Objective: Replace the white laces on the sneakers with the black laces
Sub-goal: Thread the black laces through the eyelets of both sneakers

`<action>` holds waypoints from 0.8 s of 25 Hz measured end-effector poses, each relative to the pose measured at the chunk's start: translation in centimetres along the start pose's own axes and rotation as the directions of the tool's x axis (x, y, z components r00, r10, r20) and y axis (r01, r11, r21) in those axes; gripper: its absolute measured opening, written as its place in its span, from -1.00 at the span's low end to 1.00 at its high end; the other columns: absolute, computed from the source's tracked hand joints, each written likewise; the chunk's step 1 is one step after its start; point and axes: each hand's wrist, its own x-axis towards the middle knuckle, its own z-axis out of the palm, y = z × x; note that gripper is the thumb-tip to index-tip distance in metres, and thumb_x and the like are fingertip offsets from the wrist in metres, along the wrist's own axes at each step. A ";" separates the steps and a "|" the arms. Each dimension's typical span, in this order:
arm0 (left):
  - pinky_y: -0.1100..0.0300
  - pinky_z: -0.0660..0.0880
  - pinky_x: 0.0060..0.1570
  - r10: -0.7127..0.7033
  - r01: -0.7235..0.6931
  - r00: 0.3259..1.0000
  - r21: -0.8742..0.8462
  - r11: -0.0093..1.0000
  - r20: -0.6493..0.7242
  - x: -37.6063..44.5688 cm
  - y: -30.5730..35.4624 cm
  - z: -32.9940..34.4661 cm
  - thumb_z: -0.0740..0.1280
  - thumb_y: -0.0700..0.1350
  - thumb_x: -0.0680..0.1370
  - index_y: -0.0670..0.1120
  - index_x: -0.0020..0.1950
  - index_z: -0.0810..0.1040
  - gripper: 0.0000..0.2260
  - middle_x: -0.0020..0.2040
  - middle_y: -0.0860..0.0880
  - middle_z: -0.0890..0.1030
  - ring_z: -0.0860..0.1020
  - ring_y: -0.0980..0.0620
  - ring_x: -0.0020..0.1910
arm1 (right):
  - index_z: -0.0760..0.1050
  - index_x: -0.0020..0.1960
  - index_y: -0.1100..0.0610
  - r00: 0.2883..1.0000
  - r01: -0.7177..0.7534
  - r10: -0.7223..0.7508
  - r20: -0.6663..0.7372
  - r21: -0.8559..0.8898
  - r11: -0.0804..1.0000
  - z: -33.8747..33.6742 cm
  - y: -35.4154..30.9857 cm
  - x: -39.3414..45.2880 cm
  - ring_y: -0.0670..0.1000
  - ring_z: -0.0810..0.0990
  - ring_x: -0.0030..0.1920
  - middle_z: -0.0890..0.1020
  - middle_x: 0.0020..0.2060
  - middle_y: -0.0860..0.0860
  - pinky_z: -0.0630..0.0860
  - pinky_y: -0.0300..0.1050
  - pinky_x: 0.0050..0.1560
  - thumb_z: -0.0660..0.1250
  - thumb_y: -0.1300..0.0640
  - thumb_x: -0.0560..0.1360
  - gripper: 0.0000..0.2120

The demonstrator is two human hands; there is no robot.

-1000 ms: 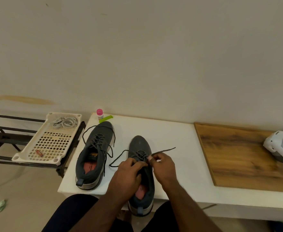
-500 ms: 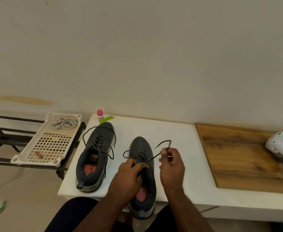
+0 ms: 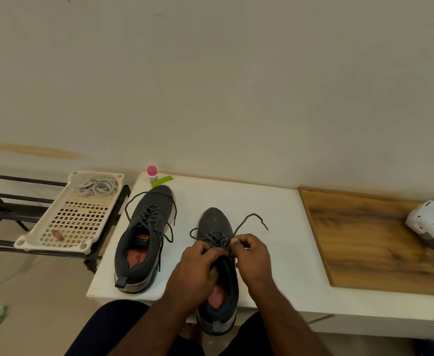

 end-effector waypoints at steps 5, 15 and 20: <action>0.28 0.44 0.14 0.007 -0.007 1.000 -0.018 1.000 0.004 -0.1 -0.1 0.0 0.24 -0.05 0.57 0.29 0.32 0.41 -0.64 0.13 0.17 0.36 0.36 0.17 0.14 | 0.62 -0.14 0.07 0.998 0.016 -0.009 0.060 -0.109 0.994 0.5 -0.6 0.0 -0.04 0.62 -0.19 0.66 -0.26 -0.07 0.50 -0.30 -0.18 0.36 0.03 0.58 -0.82; 0.27 0.46 0.11 0.005 -0.005 1.000 -0.023 1.000 -0.002 0.0 0.1 -0.2 0.26 -0.04 0.58 0.28 0.32 0.43 -0.65 0.06 0.17 0.33 0.37 0.15 0.10 | 0.63 -0.02 -0.05 0.995 0.040 -0.035 0.088 -0.062 0.997 -0.7 -1.1 -0.9 -0.12 0.64 -0.05 0.68 -0.11 -0.19 0.62 -0.13 0.01 0.40 0.02 0.55 -0.95; 0.32 0.40 0.18 -0.017 0.017 1.000 -0.024 1.000 -0.012 -0.1 0.0 -0.3 0.27 -0.05 0.59 0.26 0.33 0.44 -0.66 0.15 0.17 0.35 0.36 0.16 0.16 | 0.59 -0.11 -0.01 0.986 0.069 -0.057 -0.159 0.075 0.995 -0.9 -2.0 -0.5 -0.04 0.67 -0.14 0.67 -0.19 -0.09 0.64 -0.10 -0.08 0.34 0.07 0.59 -0.88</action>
